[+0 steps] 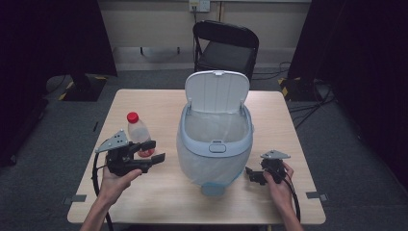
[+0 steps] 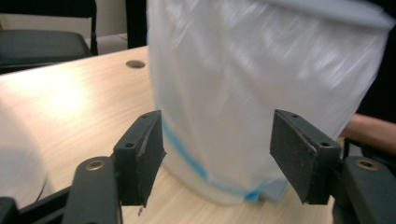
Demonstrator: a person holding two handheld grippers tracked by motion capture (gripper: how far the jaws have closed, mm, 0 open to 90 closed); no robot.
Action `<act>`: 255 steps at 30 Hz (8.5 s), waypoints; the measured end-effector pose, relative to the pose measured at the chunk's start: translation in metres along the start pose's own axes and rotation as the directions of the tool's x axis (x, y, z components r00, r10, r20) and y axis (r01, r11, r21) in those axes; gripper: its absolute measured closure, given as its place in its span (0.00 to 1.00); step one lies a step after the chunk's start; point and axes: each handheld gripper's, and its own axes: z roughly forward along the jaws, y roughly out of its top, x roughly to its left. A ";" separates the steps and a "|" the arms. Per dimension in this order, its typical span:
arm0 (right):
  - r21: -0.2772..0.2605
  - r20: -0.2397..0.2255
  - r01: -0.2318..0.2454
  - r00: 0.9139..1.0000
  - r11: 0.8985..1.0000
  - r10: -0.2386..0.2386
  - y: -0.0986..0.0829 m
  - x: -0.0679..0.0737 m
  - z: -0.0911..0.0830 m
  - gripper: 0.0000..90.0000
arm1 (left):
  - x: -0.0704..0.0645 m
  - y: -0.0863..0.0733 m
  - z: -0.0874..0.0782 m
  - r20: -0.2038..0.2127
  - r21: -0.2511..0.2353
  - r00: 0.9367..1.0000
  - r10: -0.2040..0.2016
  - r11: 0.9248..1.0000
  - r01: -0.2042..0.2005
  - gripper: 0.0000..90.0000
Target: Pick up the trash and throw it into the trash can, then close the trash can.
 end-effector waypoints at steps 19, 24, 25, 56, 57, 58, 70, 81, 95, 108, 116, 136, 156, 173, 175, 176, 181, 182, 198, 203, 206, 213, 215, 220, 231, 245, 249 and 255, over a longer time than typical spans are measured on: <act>0.001 0.000 -0.001 1.000 1.000 0.001 0.000 0.000 0.000 0.12 | 0.056 -0.068 -0.018 -0.266 0.086 0.958 -0.108 0.987 0.136 0.24; 0.000 0.000 -0.001 1.000 1.000 0.001 0.000 0.000 0.000 0.12 | 0.072 -0.066 -0.005 -0.307 0.097 0.945 -0.111 0.984 0.147 0.24; 0.000 0.000 -0.001 1.000 1.000 0.001 0.000 0.000 0.000 0.12 | 0.074 -0.065 -0.002 -0.332 0.091 0.937 -0.107 0.985 0.145 0.25; 0.000 0.000 0.000 1.000 1.000 0.000 0.000 0.000 0.000 0.12 | 0.089 -0.057 0.041 -0.392 0.143 0.919 -0.049 0.983 0.114 0.32; 0.000 0.000 0.000 1.000 1.000 0.000 0.000 0.000 0.000 0.12 | 0.089 -0.057 0.040 -0.392 0.142 0.919 -0.051 0.983 0.115 0.32; 0.000 0.000 0.000 1.000 1.000 0.000 0.000 0.000 0.000 0.12 | 0.089 -0.057 0.040 -0.390 0.139 0.919 -0.057 0.983 0.120 0.32; 0.000 0.000 0.000 1.000 1.000 0.000 0.000 0.000 0.000 0.12 | 0.082 -0.052 0.032 -0.364 0.097 0.927 -0.096 0.985 0.140 0.34; 0.001 -0.003 0.002 1.000 1.000 -0.002 0.000 0.000 0.000 0.12 | 0.071 -0.036 0.020 -0.304 0.053 0.946 -0.113 0.990 0.135 0.33; 0.001 -0.003 0.002 1.000 1.000 -0.002 0.000 0.000 0.000 0.12 | 0.056 -0.018 0.007 -0.256 0.010 0.962 -0.096 0.995 0.102 0.33; 0.001 -0.003 0.001 1.000 1.000 -0.001 0.000 0.000 0.000 0.12 | 0.035 0.006 -0.005 -0.203 -0.048 0.977 -0.056 0.998 0.047 0.33; 0.001 -0.003 0.002 1.000 1.000 -0.002 0.000 0.000 0.000 0.12 | 0.012 0.037 -0.021 -0.145 -0.149 0.989 -0.017 0.989 -0.005 0.33; 0.001 -0.003 0.002 1.000 1.000 -0.002 0.000 0.000 0.000 0.12 | -0.043 0.128 0.030 0.098 -0.271 0.994 0.042 0.962 -0.014 0.33; 0.001 -0.003 0.002 1.000 1.000 -0.002 0.000 0.000 0.000 0.12 | -0.039 0.118 0.050 0.135 -0.179 0.989 0.065 0.983 -0.041 0.25; 0.001 -0.003 0.002 1.000 1.000 -0.002 0.000 0.000 0.000 0.12 | 0.039 0.154 0.072 -0.099 -0.169 0.994 -0.055 0.985 0.038 0.48; 0.001 -0.003 0.002 1.000 1.000 -0.002 0.000 0.000 0.000 0.12 | 0.041 0.163 0.077 -0.077 -0.174 0.995 -0.070 0.983 0.055 0.45; 0.001 -0.004 0.002 1.000 1.000 -0.002 0.000 0.000 0.000 0.12 | 0.041 0.166 0.077 -0.074 -0.179 0.995 -0.067 0.982 0.053 0.44; 0.001 -0.003 0.002 1.000 1.000 -0.002 0.000 0.000 0.000 0.12 | 0.039 0.172 0.079 0.015 -0.203 0.998 -0.068 0.977 0.070 0.44; 0.001 -0.003 0.003 1.000 1.000 -0.003 0.000 0.000 0.000 0.12 | 0.038 0.171 0.079 0.058 -0.198 0.996 -0.066 0.977 0.076 0.44; 0.000 -0.003 0.003 1.000 1.000 -0.003 0.000 0.000 0.000 0.12 | -0.045 0.137 0.105 0.135 -0.001 0.977 0.167 0.986 -0.168 0.30; 0.000 -0.002 0.001 1.000 1.000 -0.001 0.000 0.000 0.000 0.12 | -0.056 0.127 0.109 0.146 0.016 0.966 0.216 0.975 -0.220 0.28; 0.000 -0.002 0.002 1.000 1.000 -0.002 0.000 0.000 0.000 0.12 | -0.062 0.124 0.110 0.135 0.009 0.962 0.239 0.970 -0.242 0.28; 0.000 -0.002 0.001 1.000 1.000 -0.001 0.000 0.000 0.000 0.12 | -0.062 0.124 0.111 0.146 0.010 0.956 0.255 0.966 -0.259 0.28; 0.000 -0.002 0.002 1.000 1.000 -0.002 0.000 0.000 0.000 0.12 | -0.063 0.122 0.111 0.147 0.000 0.957 0.252 0.967 -0.255 0.28; 0.001 -0.002 0.000 1.000 1.000 0.000 0.000 0.000 0.000 0.12 | -0.070 0.119 0.108 0.132 0.019 0.943 0.306 0.950 -0.311 0.29; 0.001 0.000 -0.002 1.000 1.000 0.002 0.000 0.000 0.000 0.12 | -0.053 0.121 0.105 0.145 -0.007 0.965 0.216 0.976 -0.218 0.33; 0.001 0.000 -0.002 1.000 1.000 0.002 0.000 0.000 0.000 0.12 | 0.017 0.101 0.044 -0.088 -0.085 0.993 0.077 0.993 -0.085 0.27; 0.001 0.000 -0.002 1.000 1.000 0.002 0.000 0.000 0.000 0.12 | 0.034 0.078 0.034 -0.154 -0.004 0.984 0.086 0.996 -0.088 0.31; 0.001 0.000 -0.002 1.000 1.000 0.002 0.000 0.000 0.000 0.12 | 0.055 0.036 0.028 -0.197 0.080 0.980 0.039 0.997 -0.023 0.28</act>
